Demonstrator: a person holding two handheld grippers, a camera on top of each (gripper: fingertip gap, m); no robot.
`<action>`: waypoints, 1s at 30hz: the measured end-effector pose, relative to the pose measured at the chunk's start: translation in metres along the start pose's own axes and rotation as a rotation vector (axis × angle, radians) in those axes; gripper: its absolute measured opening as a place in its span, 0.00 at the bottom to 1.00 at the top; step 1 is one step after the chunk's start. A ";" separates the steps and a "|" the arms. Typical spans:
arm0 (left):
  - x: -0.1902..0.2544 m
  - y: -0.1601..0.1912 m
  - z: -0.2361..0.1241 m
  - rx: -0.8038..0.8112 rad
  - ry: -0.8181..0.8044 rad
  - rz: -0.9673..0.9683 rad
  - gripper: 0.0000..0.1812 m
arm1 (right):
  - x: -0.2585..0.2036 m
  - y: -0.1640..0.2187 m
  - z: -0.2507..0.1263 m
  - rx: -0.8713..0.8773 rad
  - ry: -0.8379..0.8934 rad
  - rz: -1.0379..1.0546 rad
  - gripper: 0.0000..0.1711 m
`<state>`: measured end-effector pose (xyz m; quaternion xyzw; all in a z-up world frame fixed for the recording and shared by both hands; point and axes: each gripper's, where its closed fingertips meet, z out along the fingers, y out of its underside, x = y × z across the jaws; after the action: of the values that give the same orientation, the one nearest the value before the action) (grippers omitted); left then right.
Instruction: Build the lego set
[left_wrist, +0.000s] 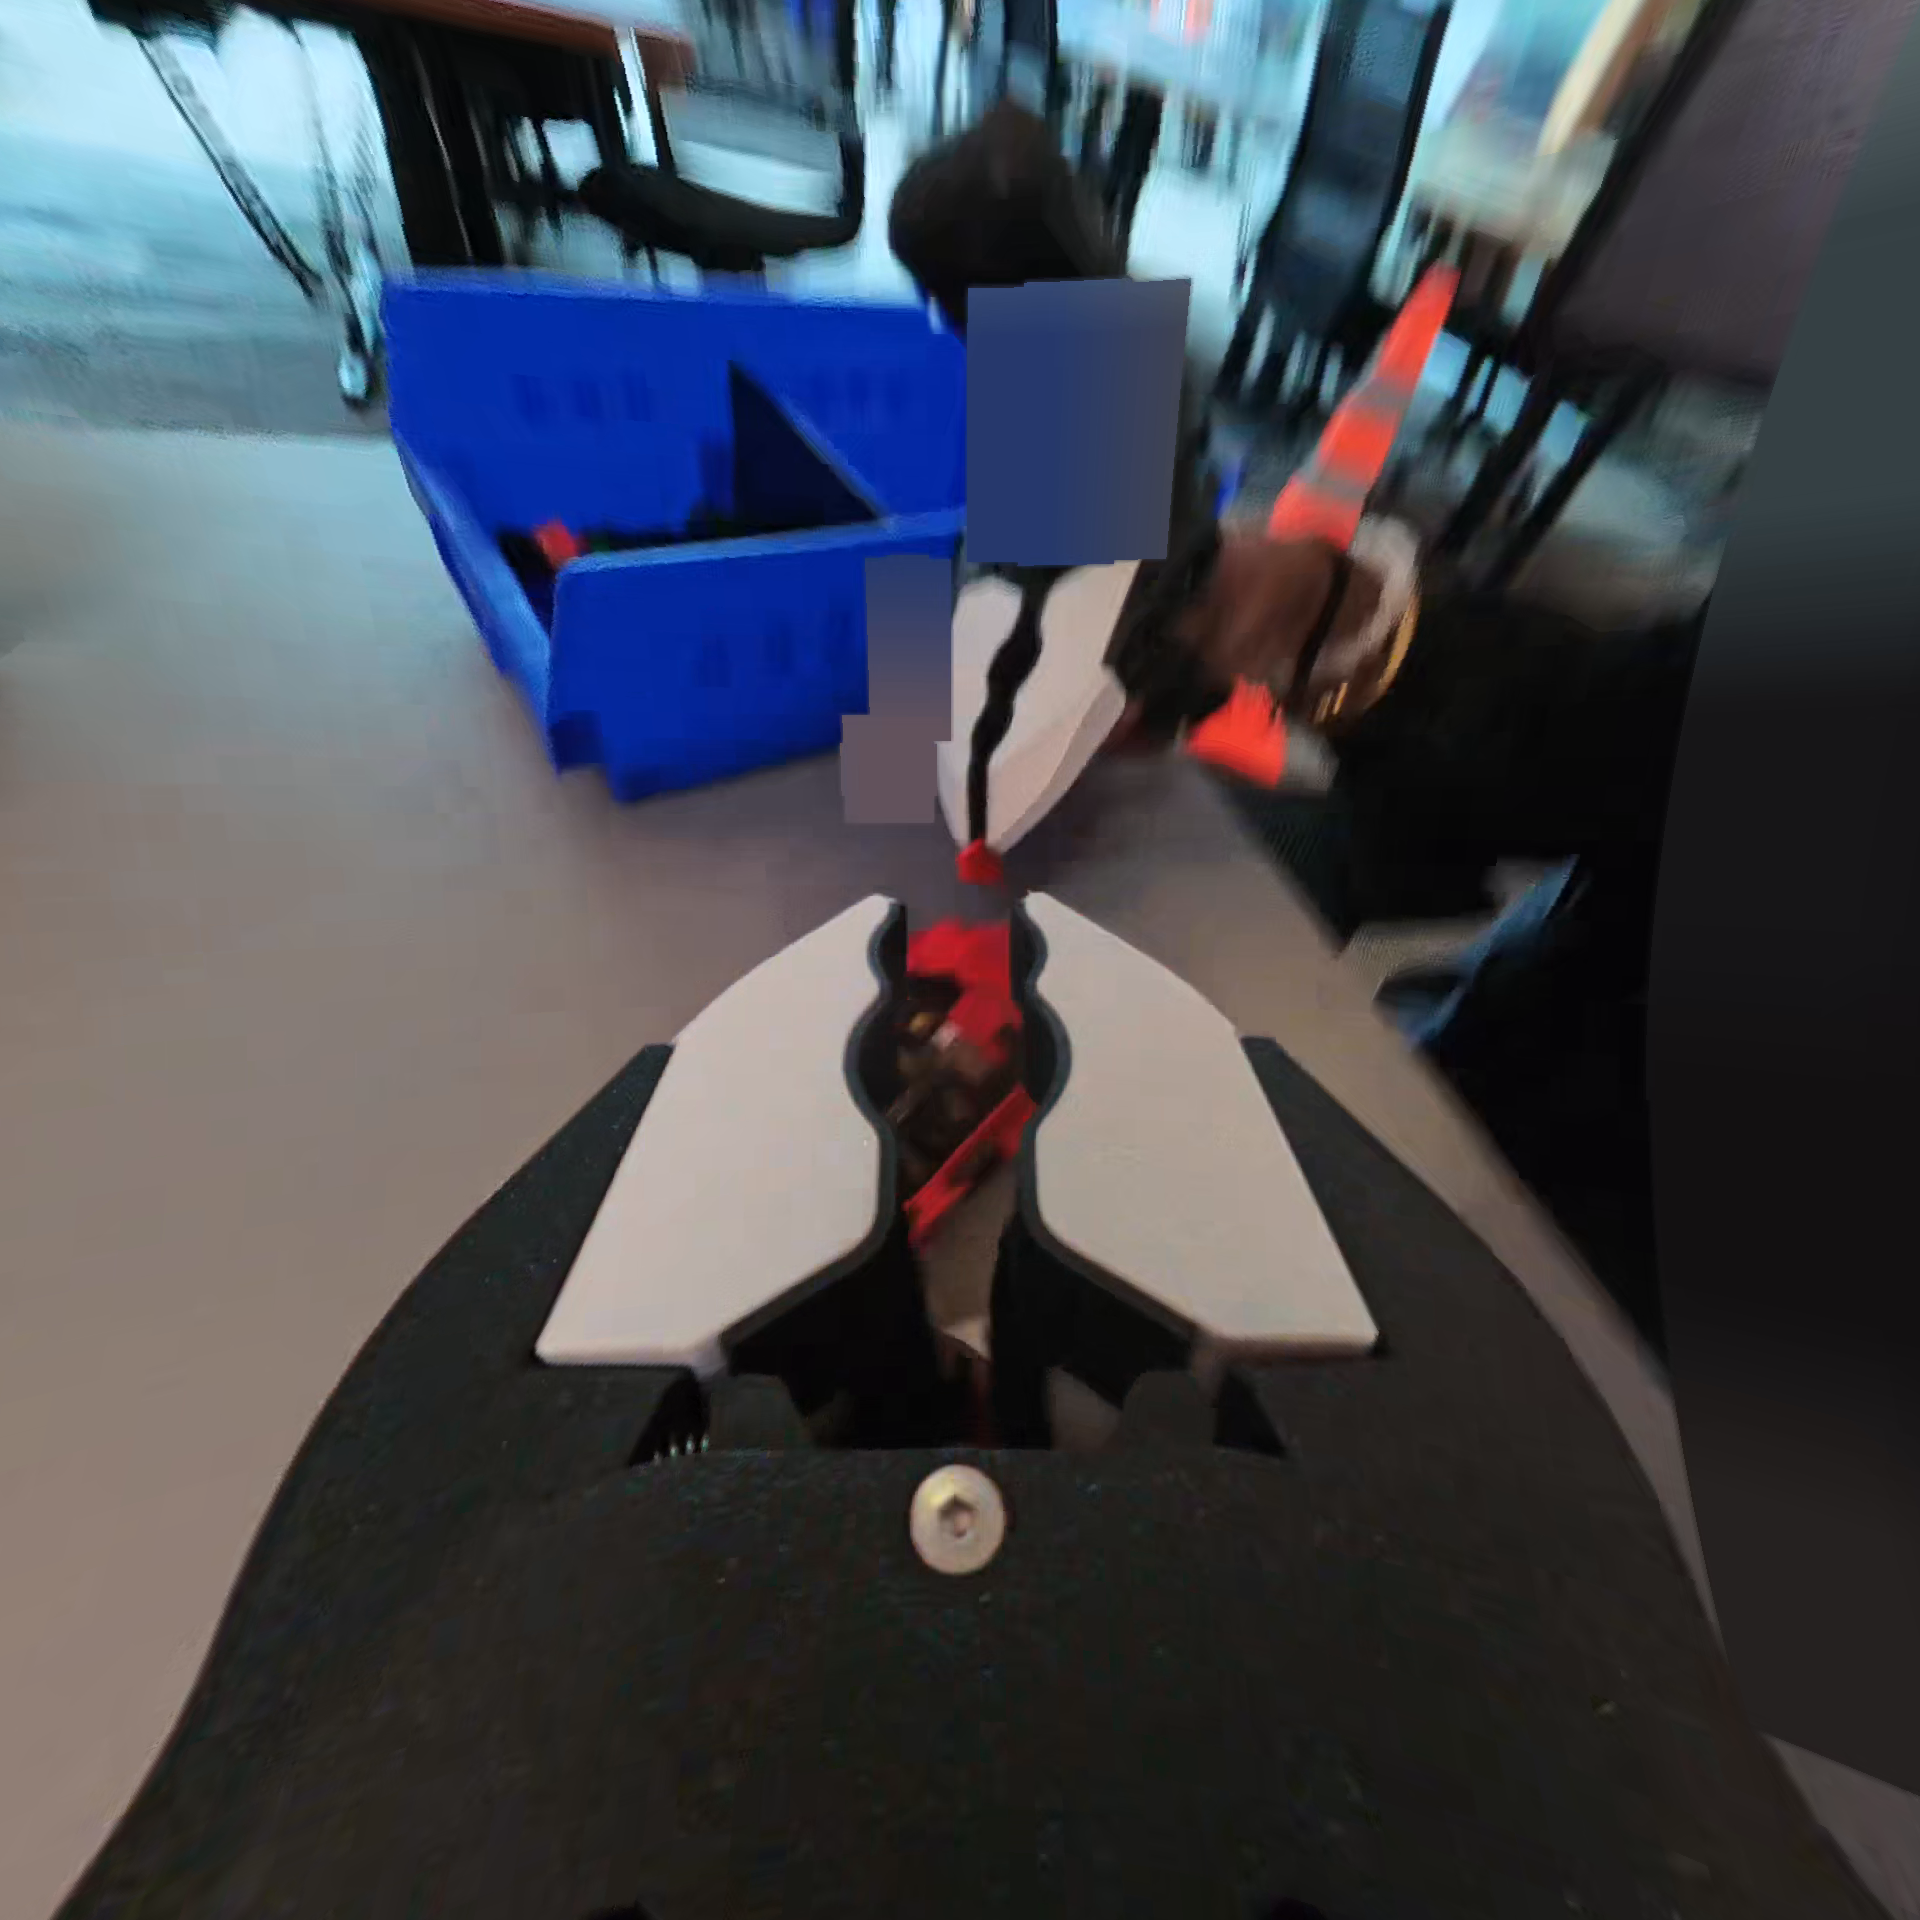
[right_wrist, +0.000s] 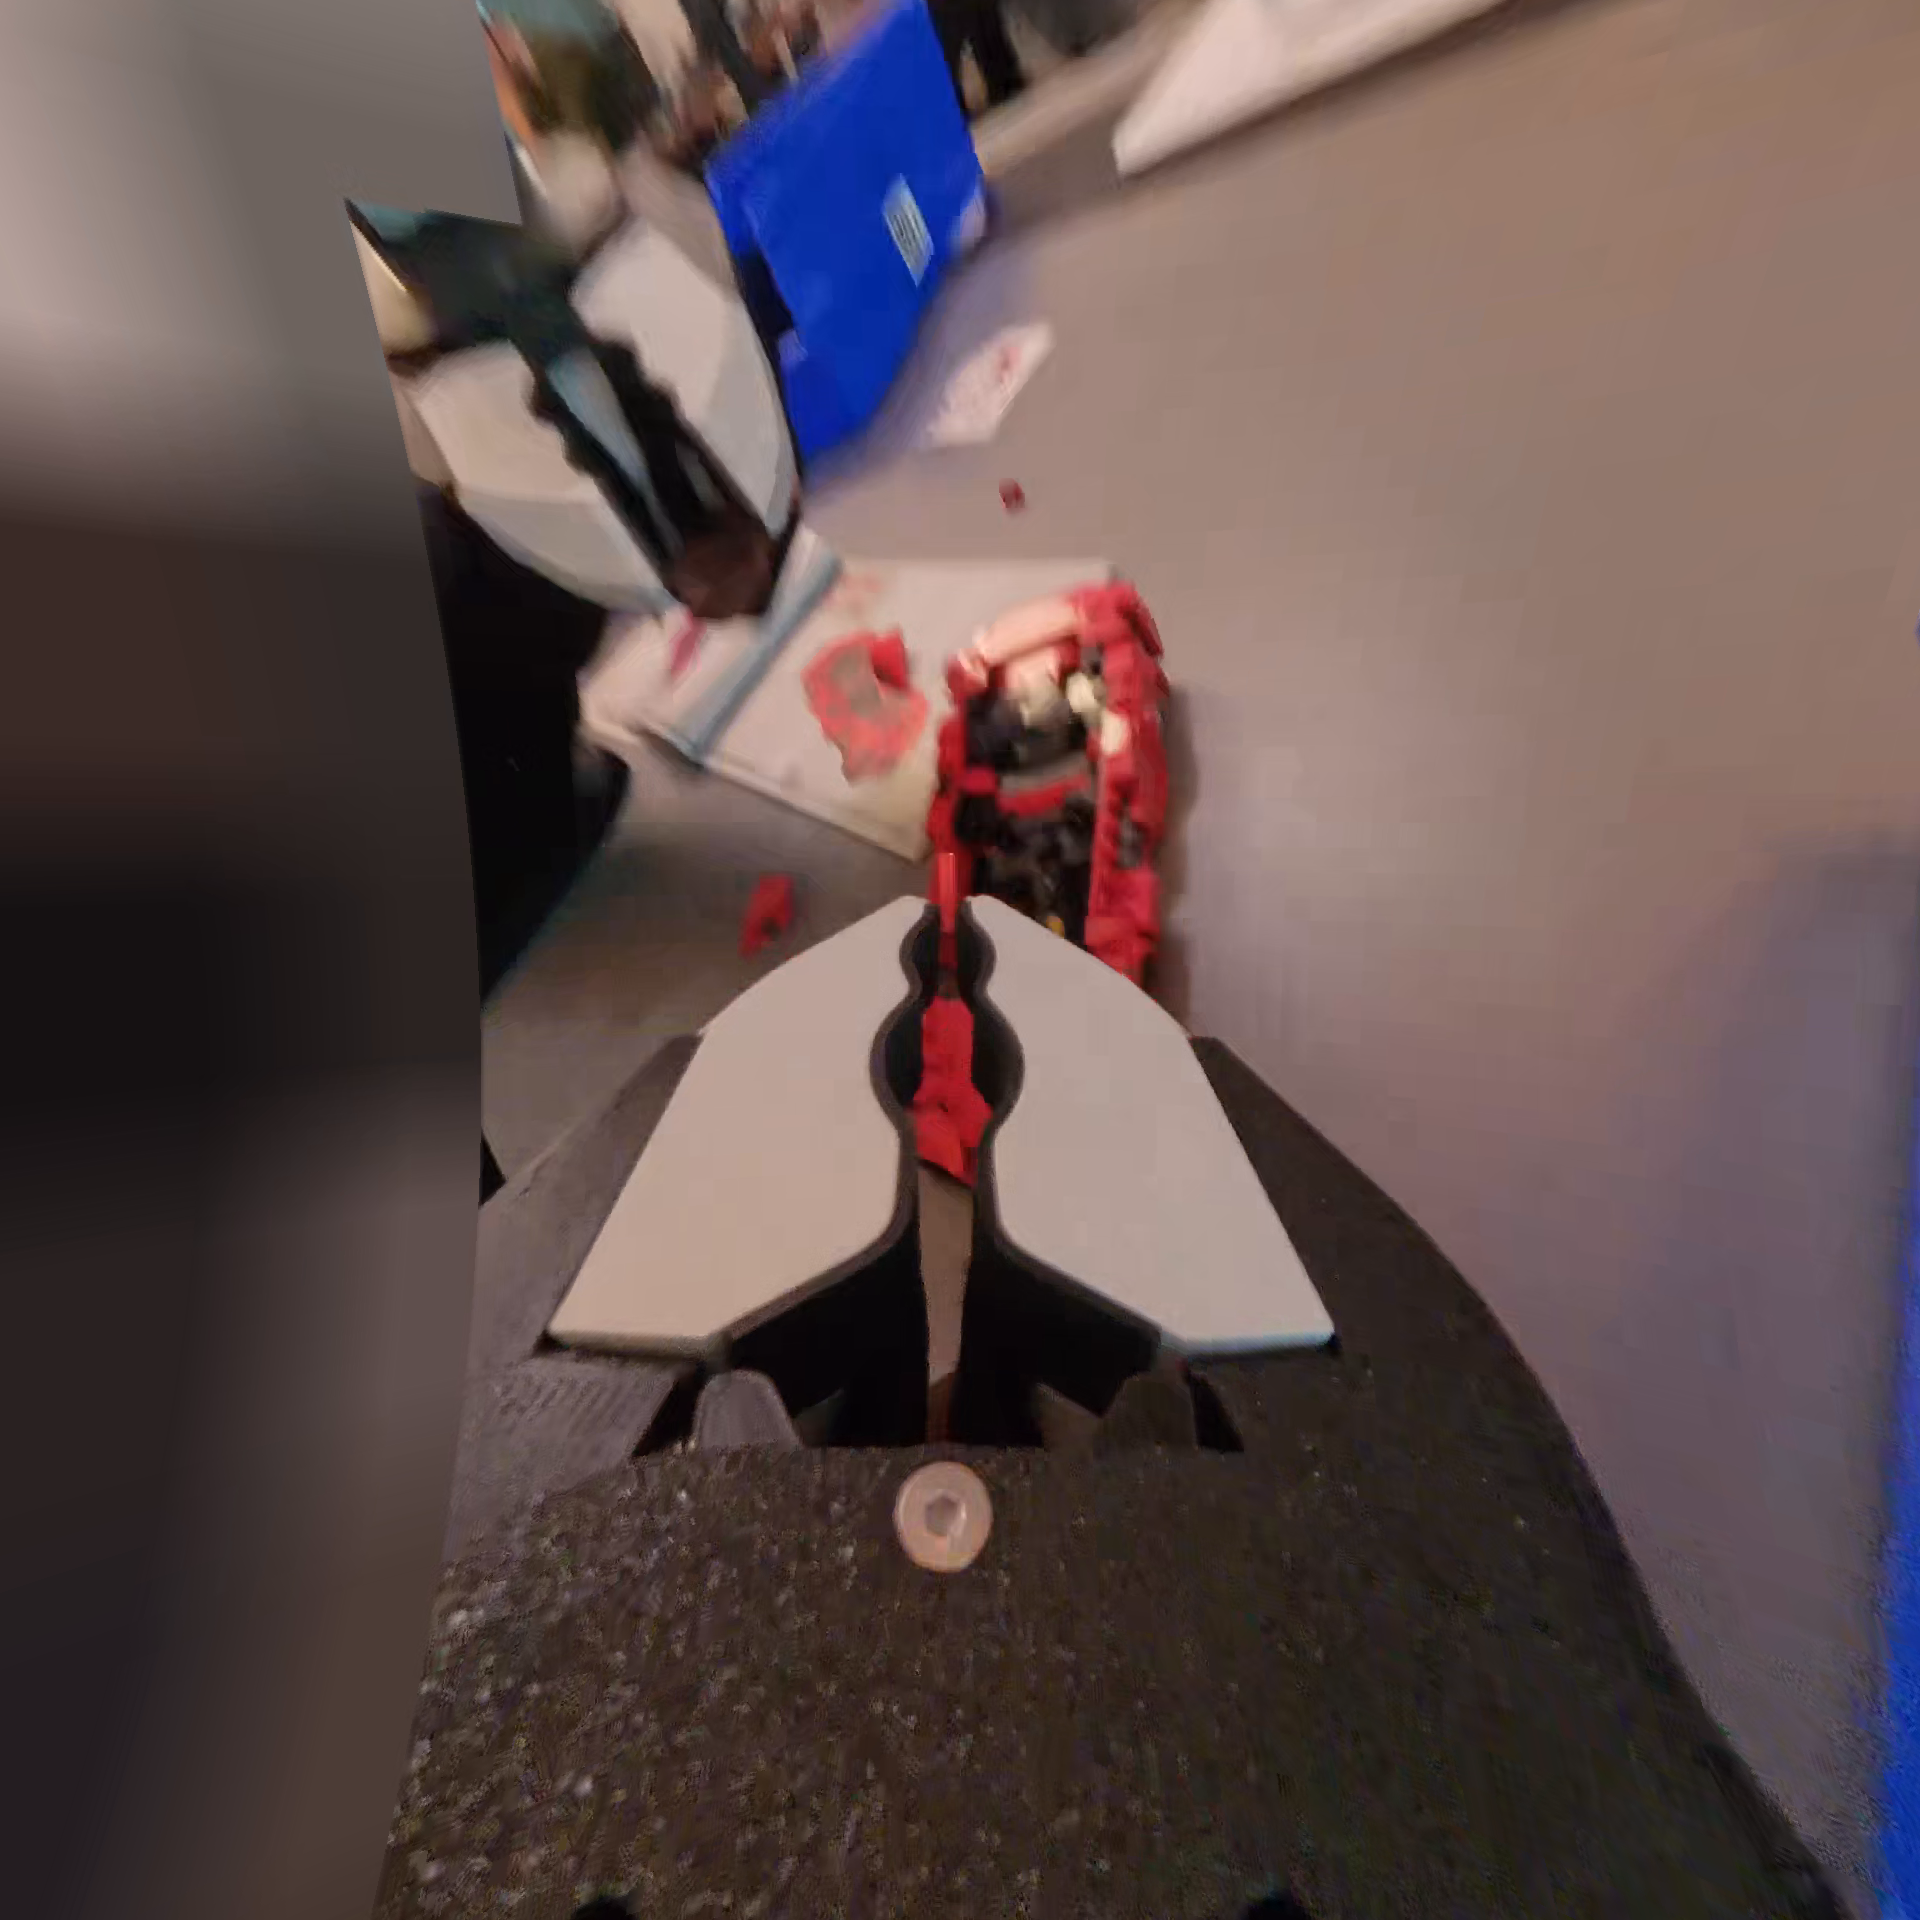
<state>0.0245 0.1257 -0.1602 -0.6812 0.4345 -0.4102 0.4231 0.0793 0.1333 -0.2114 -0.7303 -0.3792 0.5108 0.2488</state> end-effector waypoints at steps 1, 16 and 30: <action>-0.005 0.008 0.002 -0.104 -0.002 0.066 0.10 | 0.007 0.007 0.002 -0.071 0.036 -0.008 0.02; -0.021 0.059 0.055 -0.502 0.202 0.633 0.13 | 0.024 0.015 -0.009 -0.385 -0.034 0.153 0.02; -0.013 0.067 0.067 -0.497 0.308 0.692 0.11 | 0.027 0.027 0.018 -0.340 0.020 0.366 0.02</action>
<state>0.0669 0.1348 -0.2458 -0.5077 0.7799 -0.2245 0.2892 0.0756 0.1393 -0.2531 -0.8233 -0.3187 0.4688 0.0294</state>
